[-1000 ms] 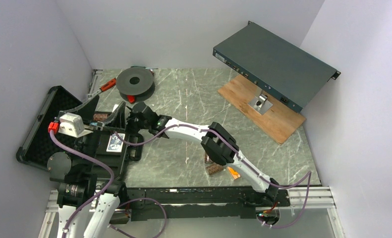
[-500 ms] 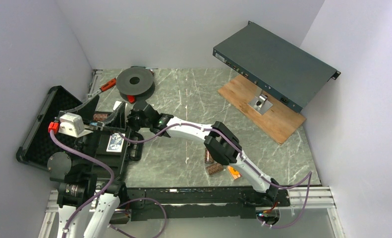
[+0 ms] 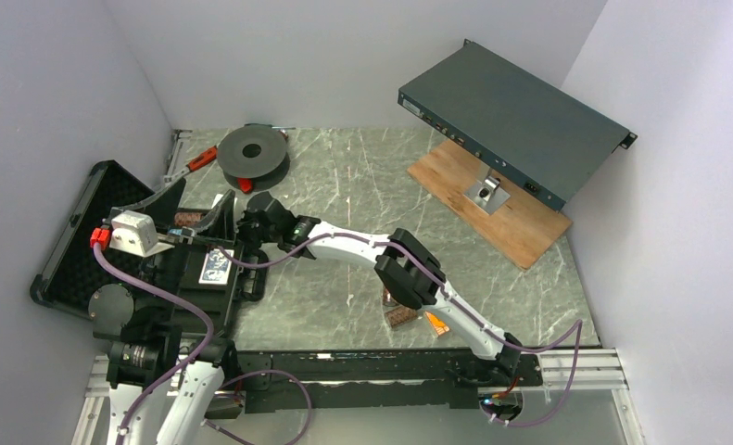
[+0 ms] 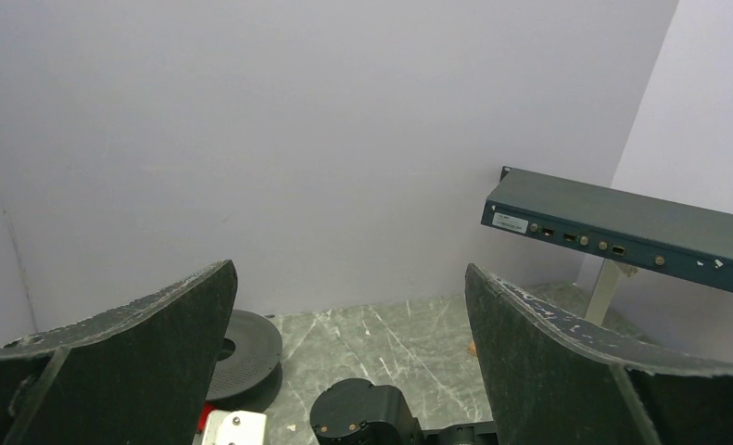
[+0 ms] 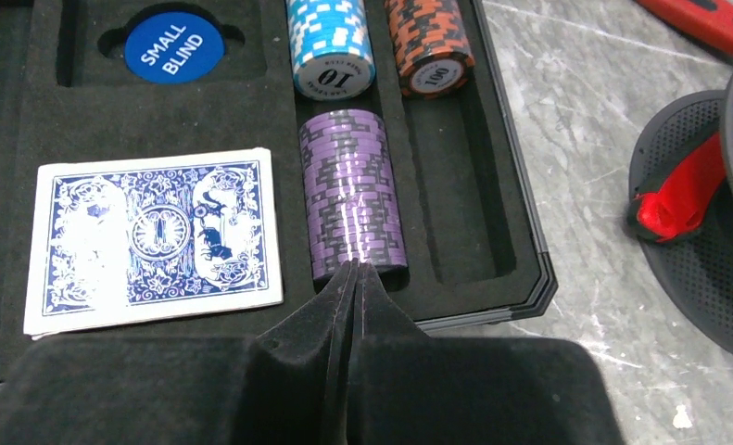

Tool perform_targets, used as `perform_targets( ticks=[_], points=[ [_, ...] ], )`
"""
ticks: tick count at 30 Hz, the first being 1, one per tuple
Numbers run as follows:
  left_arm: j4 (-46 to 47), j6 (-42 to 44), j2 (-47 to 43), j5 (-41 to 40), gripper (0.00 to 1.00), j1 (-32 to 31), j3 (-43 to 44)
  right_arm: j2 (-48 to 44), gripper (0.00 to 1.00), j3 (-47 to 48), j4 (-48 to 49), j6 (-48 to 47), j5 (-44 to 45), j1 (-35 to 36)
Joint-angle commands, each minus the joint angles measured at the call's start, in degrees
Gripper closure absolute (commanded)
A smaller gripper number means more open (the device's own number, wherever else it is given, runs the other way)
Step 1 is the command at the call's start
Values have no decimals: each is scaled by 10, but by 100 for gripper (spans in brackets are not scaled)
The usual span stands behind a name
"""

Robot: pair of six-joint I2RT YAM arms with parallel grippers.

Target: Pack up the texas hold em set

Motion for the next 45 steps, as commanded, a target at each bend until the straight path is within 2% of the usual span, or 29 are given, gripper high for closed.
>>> perform_targets(
  ticks=[1,11,22,29,35,39,45],
  points=[
    [8,-2,6,-1,0,3,-2,9,100,26,5,13,-11,3],
    [7,-3,8,-1,0,3,-3,32,100,51,8,18,-18,6],
    [6,0,14,-3,0,3,-1,121,100,167,71,46,-52,11],
    [6,-2,18,-2,0,6,-2,104,100,138,101,42,-49,12],
    [-8,-5,19,-2,0,11,3,46,86,69,122,44,-25,12],
    [-9,-1,19,-4,0,17,0,4,81,19,127,28,-8,11],
    [-9,0,19,-6,0,22,-2,-61,69,-49,134,28,4,12]
  ],
)
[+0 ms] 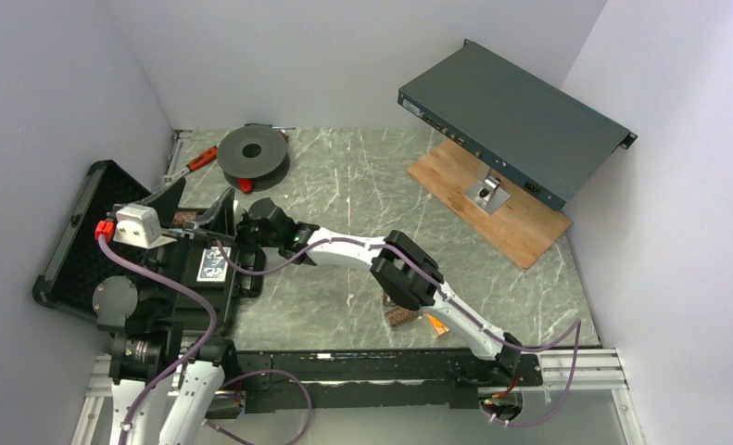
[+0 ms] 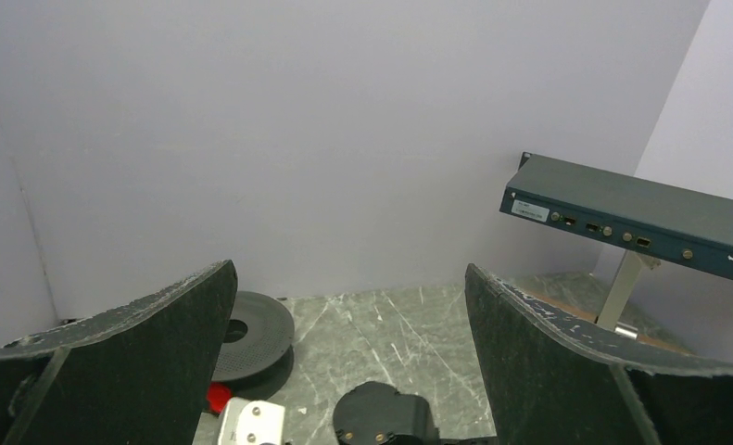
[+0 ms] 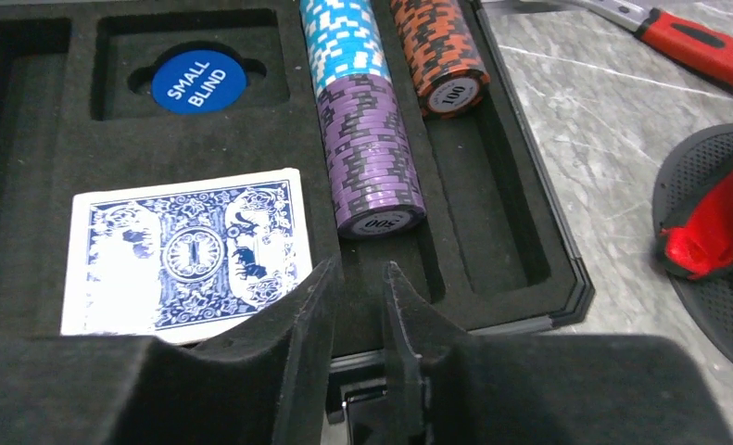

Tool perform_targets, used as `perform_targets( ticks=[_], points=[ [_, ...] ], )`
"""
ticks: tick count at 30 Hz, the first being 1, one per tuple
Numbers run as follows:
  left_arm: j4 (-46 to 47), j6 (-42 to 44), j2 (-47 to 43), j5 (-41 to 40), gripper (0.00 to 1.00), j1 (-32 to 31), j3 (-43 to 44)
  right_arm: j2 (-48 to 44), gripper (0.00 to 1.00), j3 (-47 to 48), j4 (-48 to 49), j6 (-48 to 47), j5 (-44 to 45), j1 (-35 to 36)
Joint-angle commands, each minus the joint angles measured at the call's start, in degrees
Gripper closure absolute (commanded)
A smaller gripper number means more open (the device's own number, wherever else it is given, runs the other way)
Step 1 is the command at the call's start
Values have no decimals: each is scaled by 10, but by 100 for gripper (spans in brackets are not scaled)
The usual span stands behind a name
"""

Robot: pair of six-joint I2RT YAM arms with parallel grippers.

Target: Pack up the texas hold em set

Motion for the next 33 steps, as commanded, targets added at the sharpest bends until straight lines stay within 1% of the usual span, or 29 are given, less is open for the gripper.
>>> perform_targets(
  ticks=[1,7,9,14,17,19,22,24,26,28,31,33],
  points=[
    [4,0,7,-7,0,7,-2,-96,67,-43,38,-2,16,5],
    [-9,-3,16,-23,0,11,0,-186,51,-146,44,8,54,4],
    [-25,-3,27,-42,0,12,6,-216,46,-179,38,28,72,4],
    [-82,-13,66,-87,1,12,30,-311,34,-296,49,74,117,3],
    [-127,-36,104,-106,2,12,58,-358,27,-350,28,100,192,2],
    [-165,-57,133,-105,2,12,78,-387,21,-375,-4,123,260,1],
    [-215,-85,173,-79,3,12,100,-423,10,-403,-55,146,357,-12],
    [-247,-106,195,-56,3,12,112,-446,8,-433,-69,155,393,-26],
    [-256,-122,204,-29,2,12,121,-461,8,-457,-75,152,402,-39],
    [-248,-137,205,7,2,12,126,-462,8,-462,-88,145,405,-45],
    [-235,-150,212,64,1,11,141,-449,8,-439,-126,146,414,-46],
    [-242,-151,224,71,1,4,151,-454,7,-423,-151,158,423,-51]
  ],
)
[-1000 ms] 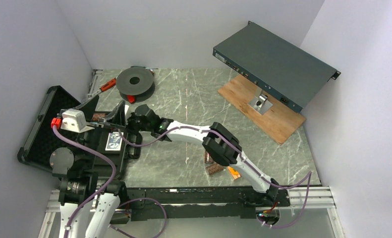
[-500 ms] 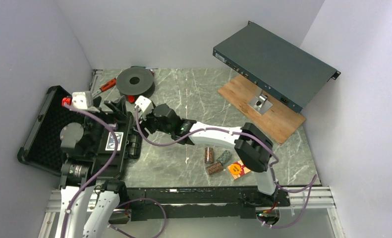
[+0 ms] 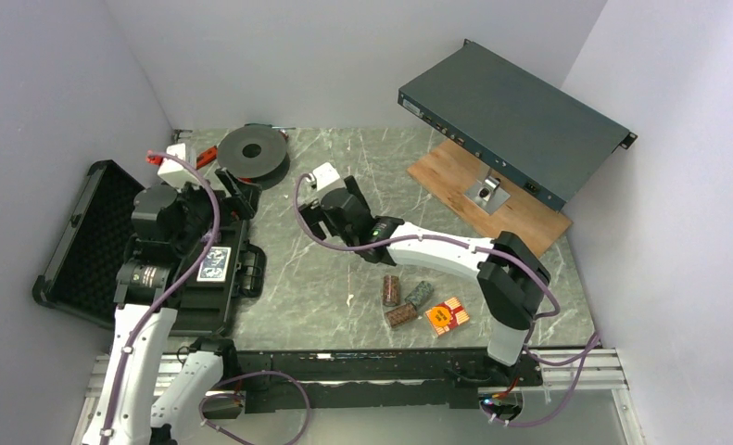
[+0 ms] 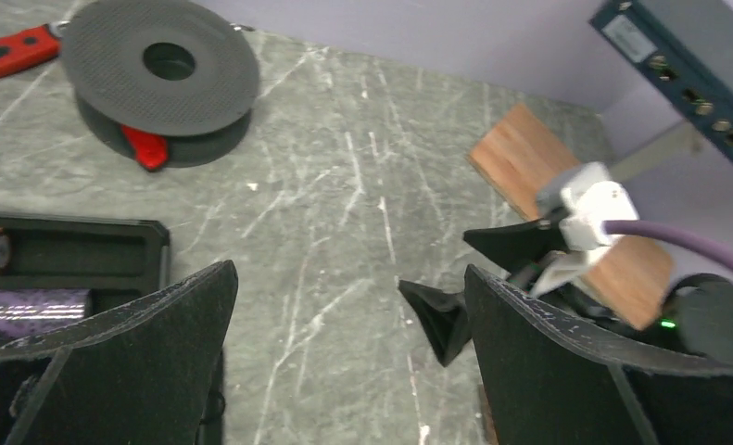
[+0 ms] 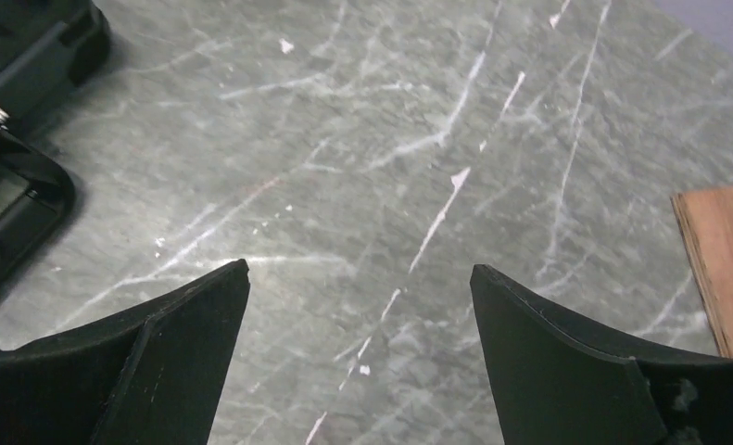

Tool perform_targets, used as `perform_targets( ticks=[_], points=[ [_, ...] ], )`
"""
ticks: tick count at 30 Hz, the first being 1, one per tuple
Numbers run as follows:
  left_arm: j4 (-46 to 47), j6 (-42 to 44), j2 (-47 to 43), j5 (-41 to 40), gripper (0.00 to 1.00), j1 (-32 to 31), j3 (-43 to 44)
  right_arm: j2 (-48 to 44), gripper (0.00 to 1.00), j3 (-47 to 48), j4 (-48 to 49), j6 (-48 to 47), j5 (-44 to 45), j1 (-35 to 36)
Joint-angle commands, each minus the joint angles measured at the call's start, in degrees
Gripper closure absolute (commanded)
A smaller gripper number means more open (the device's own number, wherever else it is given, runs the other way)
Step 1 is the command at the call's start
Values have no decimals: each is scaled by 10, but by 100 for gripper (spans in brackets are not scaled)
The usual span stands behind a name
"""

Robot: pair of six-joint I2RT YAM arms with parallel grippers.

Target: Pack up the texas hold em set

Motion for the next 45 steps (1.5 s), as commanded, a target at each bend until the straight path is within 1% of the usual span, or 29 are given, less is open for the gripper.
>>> perform_targets(
  ticks=[1,2,4,5,8,11,16,20,24,29,33,36,40,45],
  points=[
    [1,-29,13,63,1,-11,49,-15,5,34,-59,30,52,-2],
    [-6,-29,20,61,1,-17,50,-25,1,33,-61,39,66,-8],
    [-24,-22,40,73,2,-39,56,-47,0,29,-68,53,86,-30],
    [-32,-20,50,69,2,-61,60,-58,0,30,-77,60,91,-44],
    [-46,-13,80,13,2,-143,68,-100,0,37,-117,96,79,-89],
    [-42,-20,111,-19,3,-197,65,-157,0,28,-126,104,63,-123],
    [-17,-36,162,-32,11,-259,46,-259,0,1,-106,63,82,-135],
    [-19,-36,215,-51,13,-313,57,-336,0,-26,-82,43,91,-138],
    [-26,-39,278,-55,14,-359,73,-387,0,-44,-69,34,90,-140],
    [-12,-63,360,-47,14,-413,87,-408,0,-42,-76,25,94,-140],
    [-20,-91,436,-49,14,-455,131,-412,0,-50,-71,20,100,-140],
    [-45,-130,486,-68,14,-482,167,-410,0,-52,-73,15,101,-140],
    [-112,-193,549,-108,15,-507,218,-407,0,-54,-76,12,106,-140],
    [-124,-245,583,-118,16,-529,222,-414,0,-63,-73,7,110,-140]
  ],
)
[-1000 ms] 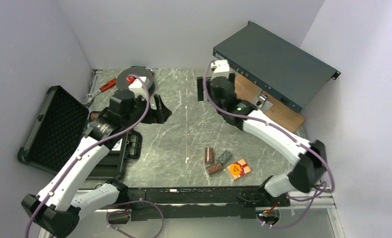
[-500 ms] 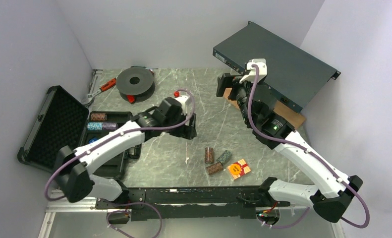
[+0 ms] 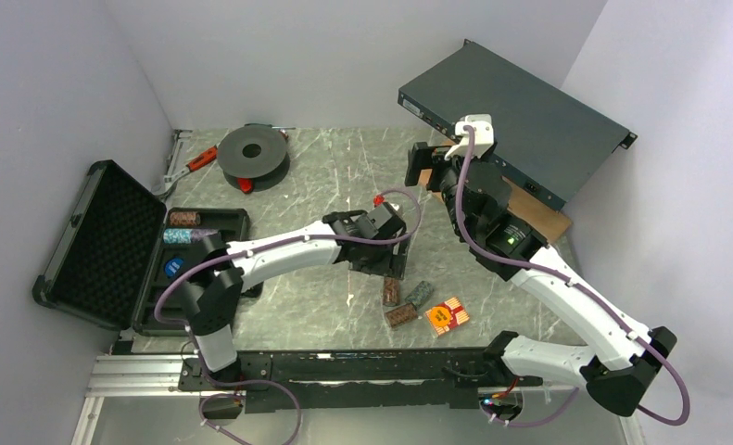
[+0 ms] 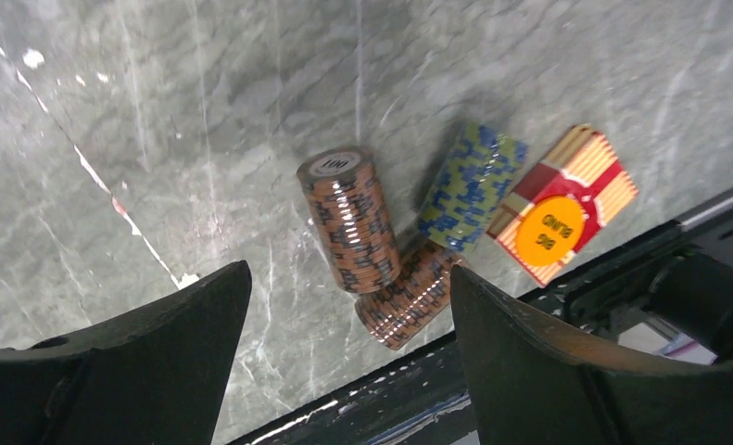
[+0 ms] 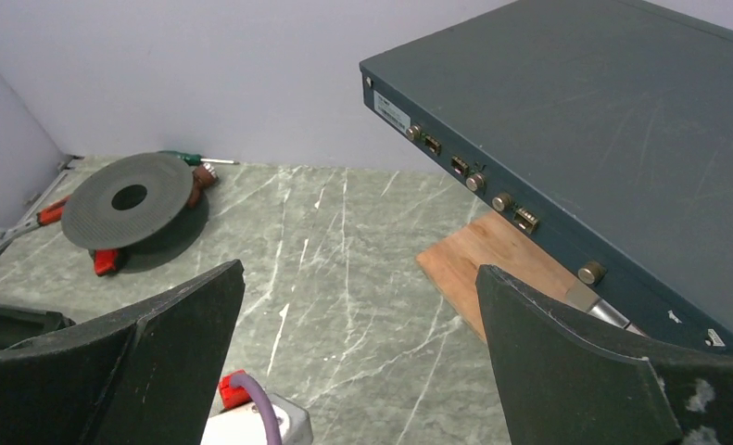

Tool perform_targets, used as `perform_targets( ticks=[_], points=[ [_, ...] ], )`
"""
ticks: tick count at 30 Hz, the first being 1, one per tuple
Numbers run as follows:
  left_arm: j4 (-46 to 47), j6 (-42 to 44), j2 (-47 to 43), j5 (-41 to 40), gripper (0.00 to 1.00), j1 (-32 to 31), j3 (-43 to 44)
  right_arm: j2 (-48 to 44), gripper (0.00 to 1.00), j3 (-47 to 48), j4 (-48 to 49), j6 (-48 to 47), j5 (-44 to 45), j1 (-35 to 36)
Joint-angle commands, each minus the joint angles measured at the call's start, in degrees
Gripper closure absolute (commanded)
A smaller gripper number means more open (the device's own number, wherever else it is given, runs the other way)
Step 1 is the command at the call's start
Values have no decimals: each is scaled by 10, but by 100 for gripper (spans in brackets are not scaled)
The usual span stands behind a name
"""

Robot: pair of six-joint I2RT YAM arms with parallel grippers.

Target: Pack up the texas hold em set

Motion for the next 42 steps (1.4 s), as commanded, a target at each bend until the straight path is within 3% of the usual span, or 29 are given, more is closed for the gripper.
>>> perform_targets(
  ticks=[1,25,33,42],
  points=[
    [-35,-69,17,-26,17,-15,17,-15,0,-7,15,-12,15,-2],
    [-18,-77,109,1,28,-34,39,-29,0,-15,15,-17,7,-2],
    [-30,-81,124,-4,28,-33,43,-31,0,-18,18,-18,4,-2],
    [-25,-80,129,-1,49,-33,40,-30,0,-20,19,-22,4,-1]
  ],
)
